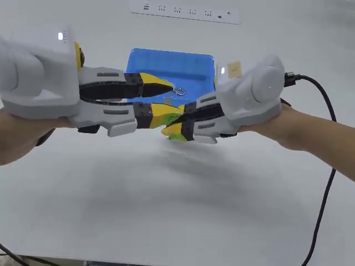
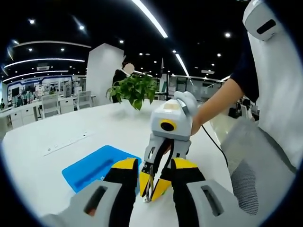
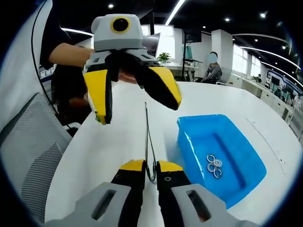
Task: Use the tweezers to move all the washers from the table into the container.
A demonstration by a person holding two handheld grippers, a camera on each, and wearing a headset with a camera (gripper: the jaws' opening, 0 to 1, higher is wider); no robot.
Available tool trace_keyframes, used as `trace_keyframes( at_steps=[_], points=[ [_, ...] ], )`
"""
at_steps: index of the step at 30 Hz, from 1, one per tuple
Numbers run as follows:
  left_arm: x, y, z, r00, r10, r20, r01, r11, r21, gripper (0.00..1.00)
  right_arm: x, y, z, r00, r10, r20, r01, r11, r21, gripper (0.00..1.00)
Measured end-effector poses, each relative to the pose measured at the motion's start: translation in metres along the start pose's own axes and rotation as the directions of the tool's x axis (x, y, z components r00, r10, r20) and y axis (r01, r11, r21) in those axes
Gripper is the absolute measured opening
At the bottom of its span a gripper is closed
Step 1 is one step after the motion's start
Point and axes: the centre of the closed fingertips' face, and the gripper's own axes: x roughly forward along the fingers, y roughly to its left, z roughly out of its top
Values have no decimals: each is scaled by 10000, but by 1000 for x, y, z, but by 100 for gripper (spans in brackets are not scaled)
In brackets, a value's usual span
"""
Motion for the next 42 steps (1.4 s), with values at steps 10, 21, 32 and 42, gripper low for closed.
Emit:
trace_keyframes(
  at_steps=[10, 21, 32, 42],
  points=[
    [-23, 1, 6, 9953, 632, 740, -553, 9929, -1052, 72, -18, 1, 28, 9982, -312, 507, 313, 9995, -9, 10],
    [-39, -7, -7, 9860, 1581, 530, -1500, 9797, -1329, 82, -41, -15, 68, 9890, -710, 1300, 738, 9971, -162, 10],
    [-45, -4, -20, 9844, 1752, 190, -1700, 9726, -1584, 90, -50, -61, 89, 9791, -1191, 1649, 1259, 9916, -308, 10],
    [-55, 4, -16, 9723, 2326, 235, -2260, 9607, -1613, 99, -23, -108, 56, 9785, -1828, 951, 1821, 9831, 156, 10]
  ],
)
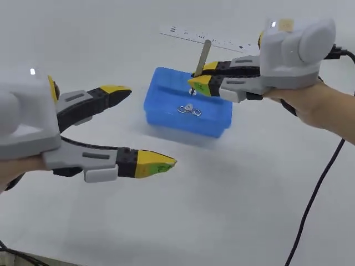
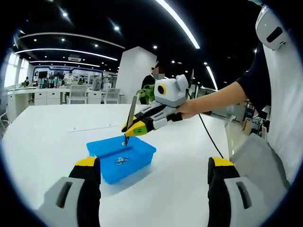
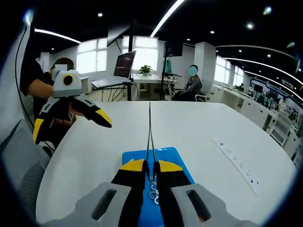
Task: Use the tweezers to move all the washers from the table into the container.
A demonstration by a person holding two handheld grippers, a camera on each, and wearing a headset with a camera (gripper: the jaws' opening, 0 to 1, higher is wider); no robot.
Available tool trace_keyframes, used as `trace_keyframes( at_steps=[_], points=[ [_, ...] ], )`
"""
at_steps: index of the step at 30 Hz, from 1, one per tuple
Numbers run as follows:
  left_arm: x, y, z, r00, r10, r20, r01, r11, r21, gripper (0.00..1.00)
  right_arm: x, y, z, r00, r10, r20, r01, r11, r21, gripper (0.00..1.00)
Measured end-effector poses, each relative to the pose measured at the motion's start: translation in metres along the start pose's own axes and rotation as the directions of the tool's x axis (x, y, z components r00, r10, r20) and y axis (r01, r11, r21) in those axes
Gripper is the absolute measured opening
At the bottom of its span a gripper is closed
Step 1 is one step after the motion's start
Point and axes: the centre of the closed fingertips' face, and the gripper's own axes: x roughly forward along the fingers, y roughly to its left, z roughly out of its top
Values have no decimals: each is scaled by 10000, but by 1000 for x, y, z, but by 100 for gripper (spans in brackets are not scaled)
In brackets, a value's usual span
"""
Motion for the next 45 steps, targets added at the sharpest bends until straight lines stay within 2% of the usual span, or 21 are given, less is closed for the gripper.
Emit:
trace_keyframes(
  at_steps=[4, 8, 15, 25, 32, 35, 40, 45],
  points=[
    [-6, 4, -4, 9996, 181, -198, -180, 9998, 37, 99, 10, -5, -14, 9998, -36, -213, 40, 9999, 158, 10],
    [-9, 8, -7, 9990, 379, -234, -381, 9992, -71, 99, 17, -4, -25, 9992, -16, -389, 26, 9996, 264, 10],
    [-9, 10, -12, 9980, 546, -310, -552, 9983, -190, 99, 22, -1, -41, 9983, 6, -586, 16, 9993, 383, 10],
    [-7, 11, -13, 9978, 562, -355, -569, 9982, -195, 99, 19, 2, -46, 9974, 6, -716, 36, 9983, 590, 11],
    [-2, 10, -14, 9979, 473, -431, -480, 9987, -154, 99, 16, 4, -37, 9976, -33, -693, 65, 9989, 455, 10],
    [6, 14, -7, 9987, 423, -298, -426, 9990, -114, 98, 17, 5, -28, 9982, -136, -581, 141, 9999, 86, 9],
    [23, 35, 16, 9976, 683, 80, -685, 9972, 308, 94, 17, 5, -21, 9981, -224, -578, 208, 9994, -283, 8],
    [36, 52, 34, 9986, 520, -27, -512, 9905, 1278, 79, 12, 11, -12, 9986, -148, -510, 118, 9982, -593, 7]
  ],
)
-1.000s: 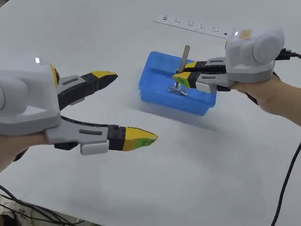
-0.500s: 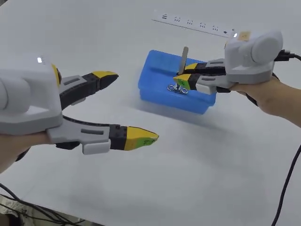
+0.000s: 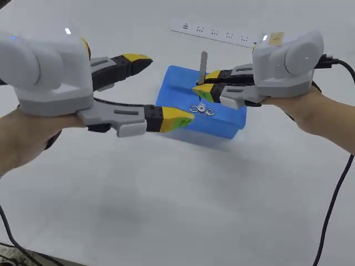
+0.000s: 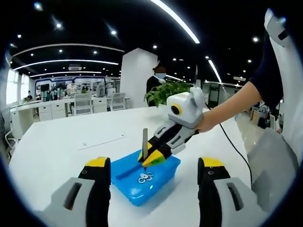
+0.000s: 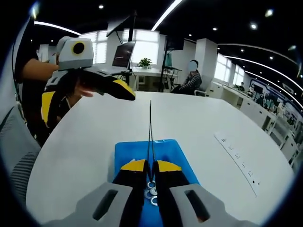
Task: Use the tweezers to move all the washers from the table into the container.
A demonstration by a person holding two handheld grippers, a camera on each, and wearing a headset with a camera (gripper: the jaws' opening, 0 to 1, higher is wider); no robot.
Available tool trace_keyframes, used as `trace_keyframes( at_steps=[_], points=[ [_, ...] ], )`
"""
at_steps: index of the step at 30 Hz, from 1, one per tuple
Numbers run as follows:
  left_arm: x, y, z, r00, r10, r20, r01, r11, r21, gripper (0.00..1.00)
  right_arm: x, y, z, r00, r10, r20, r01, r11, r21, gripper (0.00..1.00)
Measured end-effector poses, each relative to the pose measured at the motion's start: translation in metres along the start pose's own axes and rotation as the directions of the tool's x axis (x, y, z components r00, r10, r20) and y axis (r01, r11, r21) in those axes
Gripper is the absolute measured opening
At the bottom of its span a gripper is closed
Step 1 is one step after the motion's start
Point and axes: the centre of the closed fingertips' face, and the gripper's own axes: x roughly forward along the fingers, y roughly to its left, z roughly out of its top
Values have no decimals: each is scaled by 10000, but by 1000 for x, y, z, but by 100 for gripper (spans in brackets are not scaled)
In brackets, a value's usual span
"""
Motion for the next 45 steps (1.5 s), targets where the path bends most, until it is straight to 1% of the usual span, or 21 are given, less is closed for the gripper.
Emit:
trace_keyframes(
  at_steps=[1, 3, 4, 7, 10, 11, 13, 14, 15, 16, 17, 18, 20, 21, 25, 27, 32, 36, 38, 41, 45],
  points=[
    [4, 3, 4, 9999, -128, -23, 128, 9997, 223, 74, -2, 2, 2, 10000, 36, -11, -37, 9999, -94, 7],
    [10, 1, 9, 9982, -601, -92, 605, 9964, 600, 59, -5, 5, 6, 9999, 110, 18, -110, 9997, -224, 8],
    [13, 2, 11, 9980, -622, -141, 630, 9955, 702, 54, -6, 6, 7, 9999, 158, 23, -157, 9995, -258, 8],
    [23, 1, 17, 9949, -968, -283, 993, 9893, 1065, 50, -10, 12, 10, 9994, 350, -1, -349, 9981, -511, 8],
    [31, -4, 23, 9903, -1323, -417, 1372, 9782, 1559, 40, -11, 15, 8, 9989, 458, -140, -467, 9961, -752, 8],
    [33, -2, 23, 9876, -1488, -502, 1553, 9728, 1717, 37, -12, 16, 8, 9986, 503, -173, -515, 9955, -795, 8],
    [36, -6, 22, 9822, -1727, -742, 1840, 9642, 1910, 32, -12, 19, 6, 9980, 568, -268, -591, 9939, -930, 8],
    [37, -9, 20, 9760, -1927, -1010, 2092, 9586, 1932, 29, -13, 21, 5, 9973, 636, -362, -672, 9920, -1071, 8],
    [37, -12, 19, 9712, -2092, -1144, 2283, 9544, 1923, 27, -13, 23, 5, 9970, 663, -392, -704, 9912, -1123, 8],
    [37, -14, 18, 9665, -2204, -1312, 2448, 9457, 2141, 25, -13, 24, 5, 9966, 702, -424, -748, 9901, -1187, 8],
    [37, -14, 17, 9655, -2218, -1363, 2479, 9433, 2207, 25, -13, 26, 6, 9963, 736, -439, -785, 9894, -1223, 8],
    [36, -17, 16, 9589, -2369, -1560, 2687, 9347, 2326, 25, -14, 29, 7, 9957, 822, -439, -872, 9878, -1287, 8],
    [34, -22, 15, 9494, -2647, -1688, 2988, 9269, 2270, 24, -15, 33, 9, 9949, 906, -454, -961, 9853, -1409, 8],
    [32, -25, 14, 9428, -2809, -1796, 3179, 9197, 2305, 23, -15, 35, 10, 9942, 965, -464, -1024, 9835, -1488, 8],
    [27, -30, 11, 9275, -3022, -2200, 3535, 9004, 2537, 16, -16, 41, 13, 9919, 1154, -524, -1227, 9777, -1704, 8],
    [25, -32, 9, 9222, -3039, -2392, 3637, 8918, 2693, 14, -16, 44, 14, 9910, 1208, -571, -1292, 9753, -1790, 8],
    [21, -35, 9, 9139, -3157, -2551, 3826, 8799, 2818, 8, -17, 49, 15, 9882, 1323, -768, -1448, 9707, -1918, 8],
    [15, -41, 7, 9022, -3333, -2737, 4092, 8620, 2990, 7, -19, 57, 16, 9844, 1483, -951, -1654, 9638, -2090, 8],
    [14, -42, 7, 8967, -3436, -2792, 4246, 8460, 3225, 7, -21, 61, 17, 9821, 1552, -1065, -1759, 9584, -2249, 8],
    [10, -43, 6, 8945, -3509, -2771, 4328, 8349, 3399, 7, -25, 65, 17, 9798, 1595, -1203, -1849, 9522, -2431, 8],
    [1, -42, 1, 8982, -3464, -2706, 4275, 8317, 3543, 6, -31, 68, 19, 9779, 1559, -1395, -1884, 9463, -2628, 8]
  ],
)
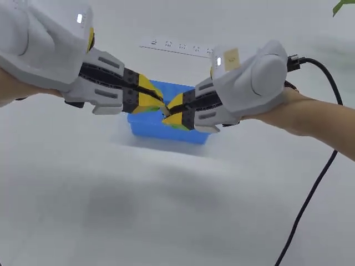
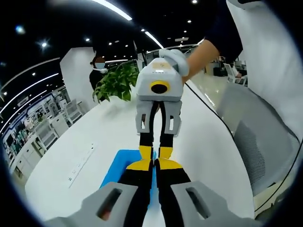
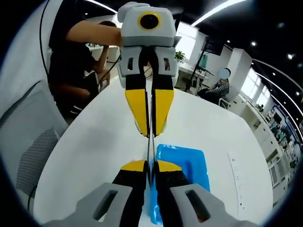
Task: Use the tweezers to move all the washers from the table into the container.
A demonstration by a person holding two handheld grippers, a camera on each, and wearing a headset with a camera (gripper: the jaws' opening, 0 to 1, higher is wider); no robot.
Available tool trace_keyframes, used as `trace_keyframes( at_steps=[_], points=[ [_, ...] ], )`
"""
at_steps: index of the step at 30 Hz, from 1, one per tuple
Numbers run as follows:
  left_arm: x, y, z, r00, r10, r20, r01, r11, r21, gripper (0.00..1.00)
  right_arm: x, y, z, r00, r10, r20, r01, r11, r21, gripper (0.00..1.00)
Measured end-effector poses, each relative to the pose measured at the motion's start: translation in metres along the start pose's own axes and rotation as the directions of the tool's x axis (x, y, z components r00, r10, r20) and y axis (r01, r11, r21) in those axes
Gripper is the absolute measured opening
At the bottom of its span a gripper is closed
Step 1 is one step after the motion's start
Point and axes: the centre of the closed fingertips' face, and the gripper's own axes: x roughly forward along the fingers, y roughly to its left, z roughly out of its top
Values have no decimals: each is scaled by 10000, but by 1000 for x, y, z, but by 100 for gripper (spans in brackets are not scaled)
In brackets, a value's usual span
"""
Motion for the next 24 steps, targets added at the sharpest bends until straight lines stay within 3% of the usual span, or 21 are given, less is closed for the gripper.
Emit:
trace_keyframes(
  at_steps=[5, 6, 12, 20, 22, 24],
  points=[
    [-6, -6, 1, 9996, 64, 270, -65, 10000, 67, 6, -9, 9, 7, 10000, 38, -8, -38, 9998, -169, 8],
    [-5, -13, 6, 9996, 66, 262, -69, 9999, 103, 6, -10, 10, 8, 10000, 44, -8, -44, 9998, -170, 8],
    [-8, -30, 5, 9997, 100, 235, -100, 9999, 8, 6, -20, 24, 13, 10000, 85, 17, -85, 9998, -175, 8],
    [-5, -44, 0, 9997, 99, 202, -91, 9993, -358, 7, -27, 39, 16, 9997, 173, 172, -172, 9998, -71, 7],
    [-3, -48, -2, 10000, 8, 49, -6, 9993, -375, 7, -27, 43, 16, 9994, 253, 236, -256, 9996, 89, 7],
    [0, -55, -14, 9967, -335, -740, 348, 9993, 162, 10, -27, 45, 17, 9990, 294, 322, -300, 9994, 165, 7]
  ],
)
